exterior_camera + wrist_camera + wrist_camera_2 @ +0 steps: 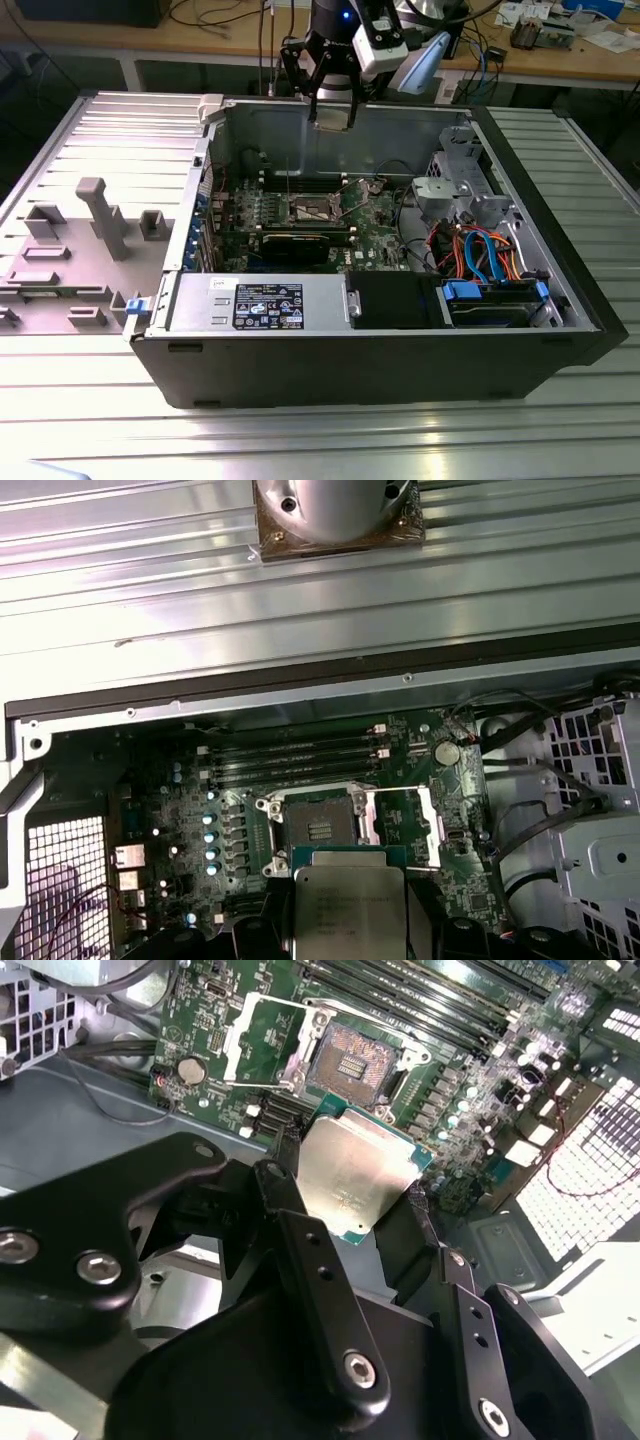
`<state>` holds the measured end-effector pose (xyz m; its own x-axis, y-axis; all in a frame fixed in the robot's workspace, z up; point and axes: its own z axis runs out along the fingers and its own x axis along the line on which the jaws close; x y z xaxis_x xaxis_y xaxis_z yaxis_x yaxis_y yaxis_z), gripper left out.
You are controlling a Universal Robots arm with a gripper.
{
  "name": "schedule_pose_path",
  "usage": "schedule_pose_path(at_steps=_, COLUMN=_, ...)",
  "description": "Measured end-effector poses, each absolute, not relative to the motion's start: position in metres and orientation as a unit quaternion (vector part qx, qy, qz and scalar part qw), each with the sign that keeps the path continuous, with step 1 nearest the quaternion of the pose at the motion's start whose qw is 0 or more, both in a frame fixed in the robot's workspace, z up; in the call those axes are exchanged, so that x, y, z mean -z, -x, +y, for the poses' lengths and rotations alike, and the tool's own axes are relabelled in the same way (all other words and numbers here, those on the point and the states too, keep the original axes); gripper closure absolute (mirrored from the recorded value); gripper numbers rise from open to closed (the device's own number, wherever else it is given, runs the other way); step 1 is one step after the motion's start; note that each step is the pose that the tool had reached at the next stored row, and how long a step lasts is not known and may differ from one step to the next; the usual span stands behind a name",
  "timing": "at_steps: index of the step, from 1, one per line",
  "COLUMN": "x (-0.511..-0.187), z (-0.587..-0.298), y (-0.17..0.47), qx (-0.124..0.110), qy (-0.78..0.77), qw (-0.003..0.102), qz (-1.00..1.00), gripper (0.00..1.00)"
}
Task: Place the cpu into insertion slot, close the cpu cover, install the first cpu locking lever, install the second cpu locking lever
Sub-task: 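Place the cpu into insertion slot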
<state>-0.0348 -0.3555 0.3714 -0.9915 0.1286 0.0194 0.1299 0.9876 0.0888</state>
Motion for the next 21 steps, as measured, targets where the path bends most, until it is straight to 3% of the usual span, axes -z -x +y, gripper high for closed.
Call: schedule_pose_path(at_steps=21, x=-0.3709, z=-0.3583, y=0.0348, qx=0.045, qy=0.083, qw=0.006, qz=-0.996, gripper=0.45)
